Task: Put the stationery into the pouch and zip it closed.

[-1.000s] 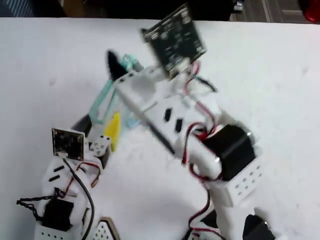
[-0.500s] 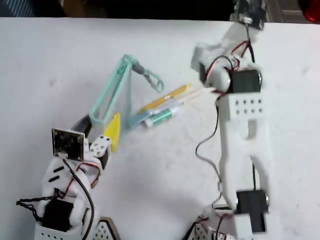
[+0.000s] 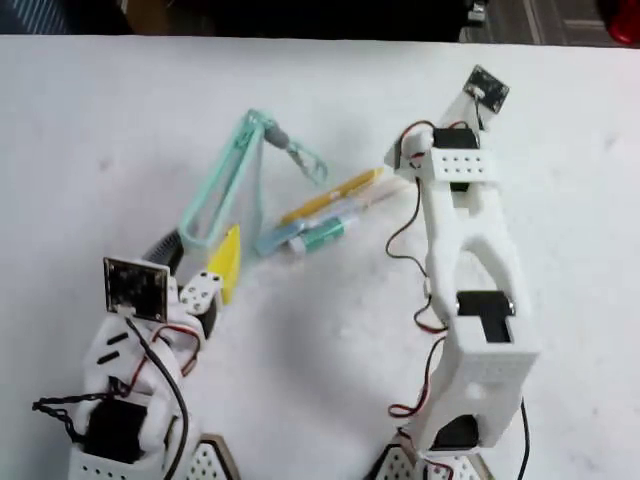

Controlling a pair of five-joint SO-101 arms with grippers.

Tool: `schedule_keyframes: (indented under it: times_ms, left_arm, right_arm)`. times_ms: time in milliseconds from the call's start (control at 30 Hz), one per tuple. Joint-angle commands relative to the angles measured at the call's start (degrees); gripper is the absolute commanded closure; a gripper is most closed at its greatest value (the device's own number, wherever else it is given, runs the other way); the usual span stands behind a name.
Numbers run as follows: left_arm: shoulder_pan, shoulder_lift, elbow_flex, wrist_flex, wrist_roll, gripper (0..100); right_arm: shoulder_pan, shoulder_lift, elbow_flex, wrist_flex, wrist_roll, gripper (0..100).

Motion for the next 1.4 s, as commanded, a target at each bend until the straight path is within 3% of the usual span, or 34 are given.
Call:
schedule_keyframes:
  times_ms: [0,267,700,1033,1267,1367]
  left_arm:
    - [-0.22,-0.22,-0.53,0.26,0.44,80]
    - [-0.22,-0.22,-0.53,0.26,0.44,80]
    - [-0.22,-0.22,-0.44,0.26,0.44,80]
    - [-0.22,-0.22,-0.44,0.26,0.44,80]
    - [-0.22,-0.22,-0.44,0.26,0.44,80]
    - [-0.22,-0.22,-0.44,0.26,0.44,80]
  right_arm:
    - [0.13,0.57,-0.53,-2.42,-0.53,77.2]
    - [0.04,5.05,-2.81,-5.14,-0.53,77.2]
    - [-0.57,24.13,-30.51,9.89,-0.53,77.2]
    - [-2.42,34.15,-41.05,13.58,-0.09,77.4]
    - [-4.88,37.76,-47.38,19.74,0.0,98.9]
    - [-4.35,38.81,-47.91,19.74,0.0,95.2]
